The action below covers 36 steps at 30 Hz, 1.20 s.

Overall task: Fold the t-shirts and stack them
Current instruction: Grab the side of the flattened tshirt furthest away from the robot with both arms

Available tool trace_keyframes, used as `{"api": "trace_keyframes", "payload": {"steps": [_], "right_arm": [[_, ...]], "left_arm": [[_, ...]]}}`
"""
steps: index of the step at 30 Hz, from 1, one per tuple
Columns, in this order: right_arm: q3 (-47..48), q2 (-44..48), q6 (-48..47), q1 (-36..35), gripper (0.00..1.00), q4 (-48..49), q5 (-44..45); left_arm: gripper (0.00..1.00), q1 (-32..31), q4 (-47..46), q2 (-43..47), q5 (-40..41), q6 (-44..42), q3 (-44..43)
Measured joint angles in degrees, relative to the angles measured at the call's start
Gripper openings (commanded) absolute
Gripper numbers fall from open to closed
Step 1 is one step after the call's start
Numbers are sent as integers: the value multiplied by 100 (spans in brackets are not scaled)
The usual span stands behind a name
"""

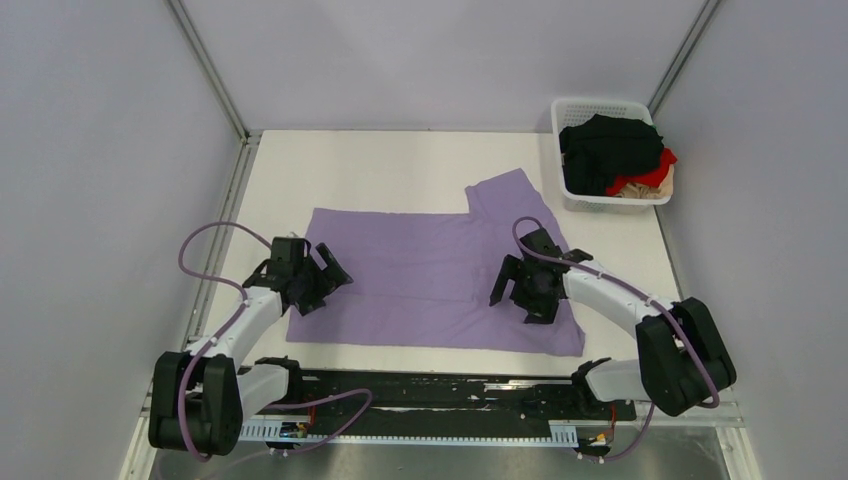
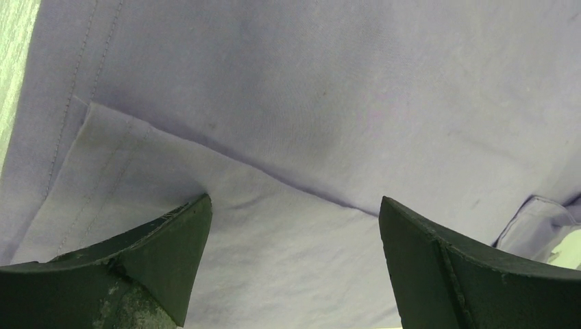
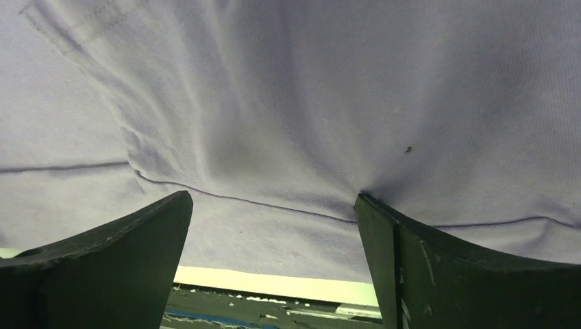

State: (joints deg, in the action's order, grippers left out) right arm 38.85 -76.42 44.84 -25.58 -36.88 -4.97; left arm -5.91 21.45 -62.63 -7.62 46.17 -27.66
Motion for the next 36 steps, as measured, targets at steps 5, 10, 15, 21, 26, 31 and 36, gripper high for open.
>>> {"api": "trace_keyframes", "payload": {"steps": [5, 10, 15, 21, 26, 31, 36], "right_arm": [[149, -129, 140, -28, 100, -393, 160], [341, -214, -15, -39, 100, -822, 522], [752, -103, -319, -39, 100, -929, 732], [1331, 214, -708, 28, 100, -424, 820], [1504, -15, -997, 273, 100, 76, 772], [1617, -476, -1257, 442, 100, 295, 748], [1631, -686, -1427, 544, 100, 391, 752]], "left_arm": [[100, -7, 247, 179, -48, 20, 31], [100, -11, 734, 258, -136, -42, -142], [100, -11, 957, 20, 20, -162, -935], [100, 164, 922, -1202, 708, -533, -2583], [97, 431, 905, -2765, 1108, -879, -3862], [80, 520, 1137, -4382, 1416, -1237, -5331], [66, 527, 1421, -5539, 1552, -1467, -6450]]}}
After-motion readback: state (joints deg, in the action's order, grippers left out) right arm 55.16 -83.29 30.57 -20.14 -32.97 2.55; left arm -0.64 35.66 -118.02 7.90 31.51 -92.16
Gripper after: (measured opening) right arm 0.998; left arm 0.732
